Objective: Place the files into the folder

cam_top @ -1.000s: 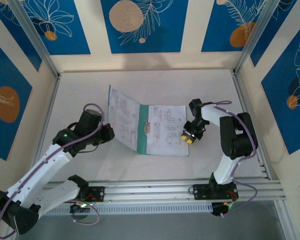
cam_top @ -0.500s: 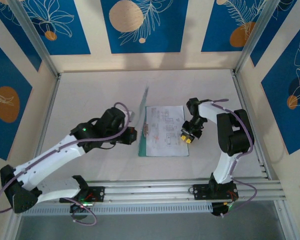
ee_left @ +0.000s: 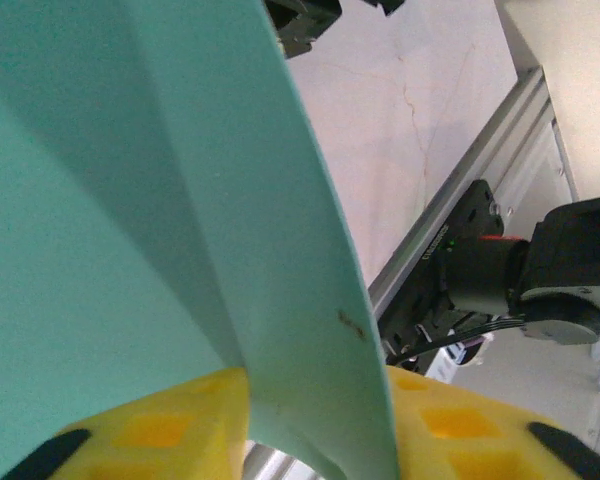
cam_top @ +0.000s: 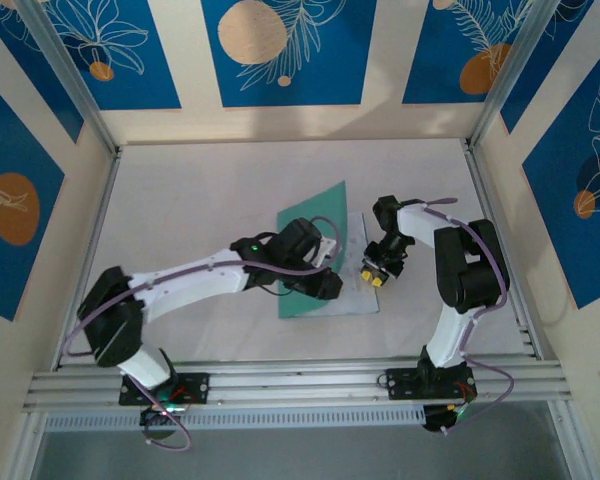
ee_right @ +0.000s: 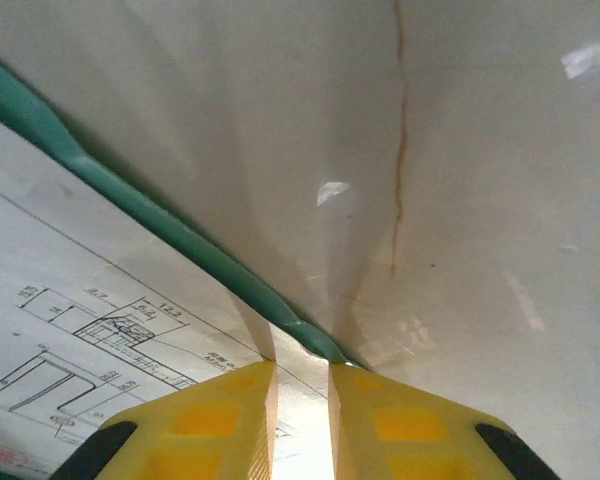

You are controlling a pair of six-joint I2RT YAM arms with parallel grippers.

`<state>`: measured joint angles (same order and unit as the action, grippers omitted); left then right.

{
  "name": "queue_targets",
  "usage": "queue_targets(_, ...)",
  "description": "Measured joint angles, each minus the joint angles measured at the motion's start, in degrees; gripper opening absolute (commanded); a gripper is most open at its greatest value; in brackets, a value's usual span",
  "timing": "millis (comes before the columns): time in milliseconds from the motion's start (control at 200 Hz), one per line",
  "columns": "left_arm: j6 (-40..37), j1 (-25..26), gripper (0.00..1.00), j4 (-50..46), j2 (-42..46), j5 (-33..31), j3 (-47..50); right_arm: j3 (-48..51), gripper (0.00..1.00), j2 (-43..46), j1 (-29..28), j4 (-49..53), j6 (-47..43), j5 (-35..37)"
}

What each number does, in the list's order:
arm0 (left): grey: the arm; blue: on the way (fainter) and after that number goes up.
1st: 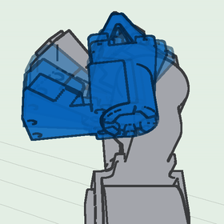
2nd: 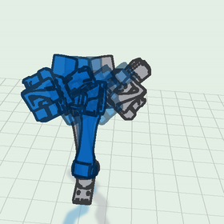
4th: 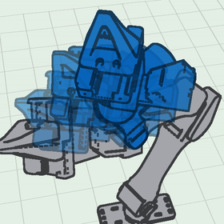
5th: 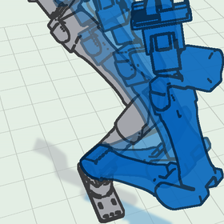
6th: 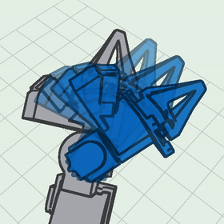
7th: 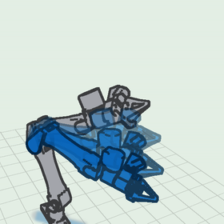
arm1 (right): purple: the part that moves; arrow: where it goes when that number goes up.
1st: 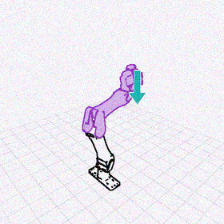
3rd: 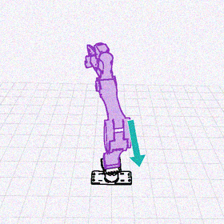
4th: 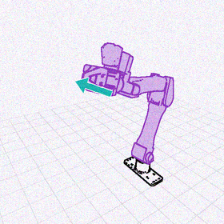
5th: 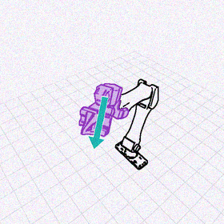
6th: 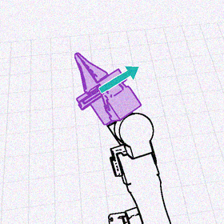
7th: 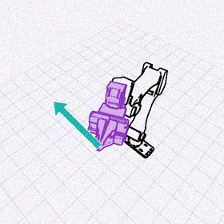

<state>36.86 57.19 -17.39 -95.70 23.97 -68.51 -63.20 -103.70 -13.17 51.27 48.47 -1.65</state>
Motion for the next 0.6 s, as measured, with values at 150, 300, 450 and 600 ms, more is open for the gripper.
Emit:
queue_targets(150,3.15,0.04,0.49,6.05,-4.72,3.15,-0.02,0.0,0.25,1.6,0.35,0.2,-0.04,0.85)
queue_targets(300,5.73,0.07,0.52,10.23,-6.45,4.98,-0.02,-0.02,0.28,4.42,1.68,1.2,-0.24,3.06)
queue_targets(450,7.04,0.07,0.56,12.74,-6.51,5.92,-0.04,-0.02,0.38,6.91,3.41,2.91,-0.31,6.29)
queue_targets(600,8.07,0.07,0.65,13.94,-6.49,5.99,-0.07,-1.03,0.62,9.35,4.15,5.84,-0.46,10.56)
